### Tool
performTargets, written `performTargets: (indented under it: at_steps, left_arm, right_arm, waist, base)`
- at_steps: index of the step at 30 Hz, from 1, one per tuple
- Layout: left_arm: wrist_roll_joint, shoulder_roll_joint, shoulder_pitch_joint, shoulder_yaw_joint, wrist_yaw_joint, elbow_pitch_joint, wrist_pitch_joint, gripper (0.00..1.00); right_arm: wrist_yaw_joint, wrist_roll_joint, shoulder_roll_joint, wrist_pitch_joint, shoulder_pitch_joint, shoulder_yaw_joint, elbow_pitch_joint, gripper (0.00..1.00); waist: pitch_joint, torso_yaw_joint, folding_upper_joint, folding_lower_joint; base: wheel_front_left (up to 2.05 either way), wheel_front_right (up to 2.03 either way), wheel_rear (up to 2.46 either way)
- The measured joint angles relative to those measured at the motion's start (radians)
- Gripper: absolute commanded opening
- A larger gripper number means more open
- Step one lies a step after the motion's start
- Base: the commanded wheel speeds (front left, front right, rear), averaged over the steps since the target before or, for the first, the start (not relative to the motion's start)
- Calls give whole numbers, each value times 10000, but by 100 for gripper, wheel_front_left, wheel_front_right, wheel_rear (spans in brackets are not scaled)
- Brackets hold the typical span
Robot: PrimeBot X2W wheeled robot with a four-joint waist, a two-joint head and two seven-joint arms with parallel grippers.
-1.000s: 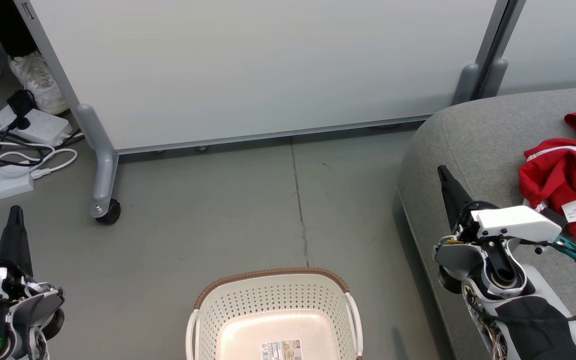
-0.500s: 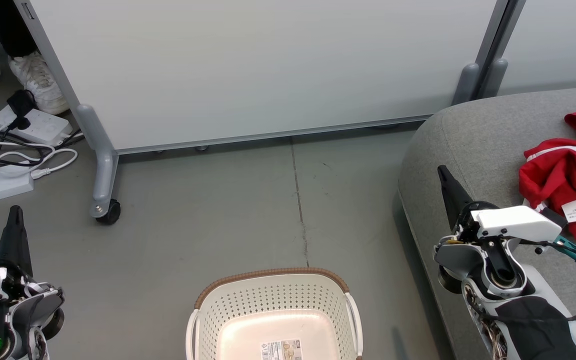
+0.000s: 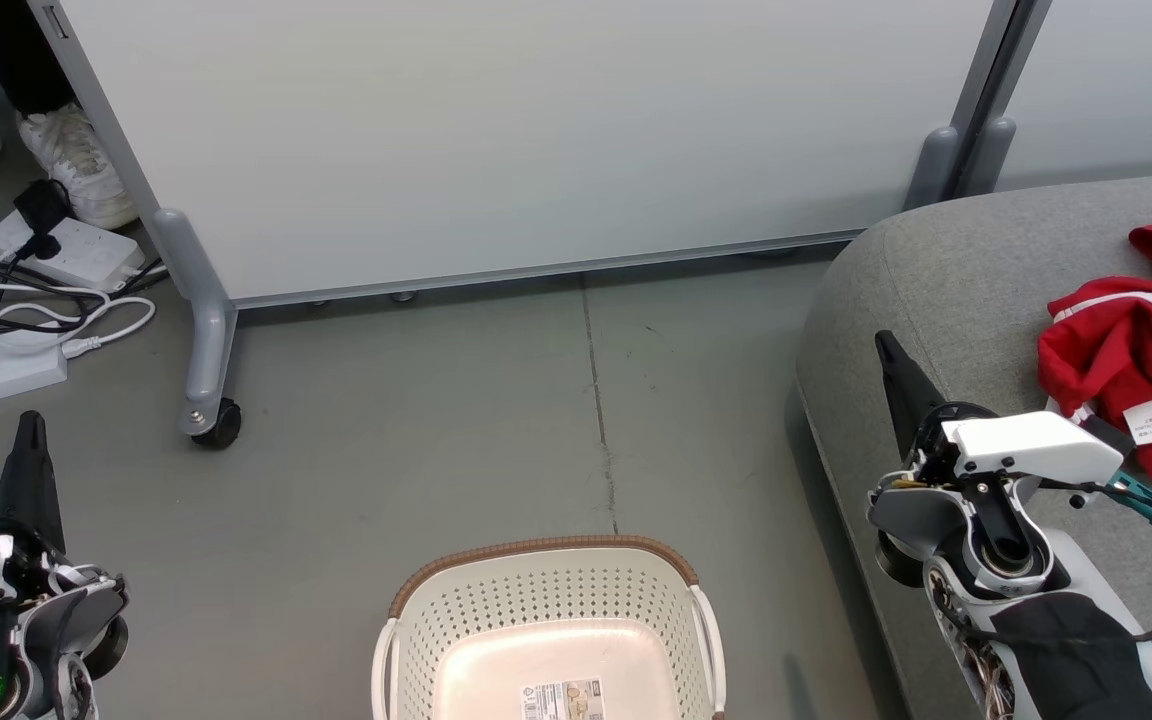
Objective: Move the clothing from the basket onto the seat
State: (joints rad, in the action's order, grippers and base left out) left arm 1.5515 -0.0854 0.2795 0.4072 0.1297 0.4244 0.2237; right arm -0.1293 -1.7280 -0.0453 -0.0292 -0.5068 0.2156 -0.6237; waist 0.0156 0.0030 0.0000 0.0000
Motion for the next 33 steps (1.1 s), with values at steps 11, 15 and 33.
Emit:
performTargets:
  at_steps: [11, 15, 33]
  left_arm:
    - [10, -6, 0, -8, 0, 0, -31, 0]
    - [10, -6, 0, -10, 0, 0, -31, 0]
    - [12, -13, 0, -21, 0, 0, -40, 0]
  right_arm:
    - [0, 0, 0, 2, 0, -2, 0, 0]
    - [0, 0, 0, 2, 0, 0, 0, 0]
    - [0, 0, -2, 13, 0, -2, 0, 0]
  waist:
    - [0, 0, 0, 0]
    - [0, 0, 0, 0]
    - [0, 0, 0, 0]
  base:
    - [0, 0, 0]
    - [0, 0, 0]
    - [0, 0, 0]
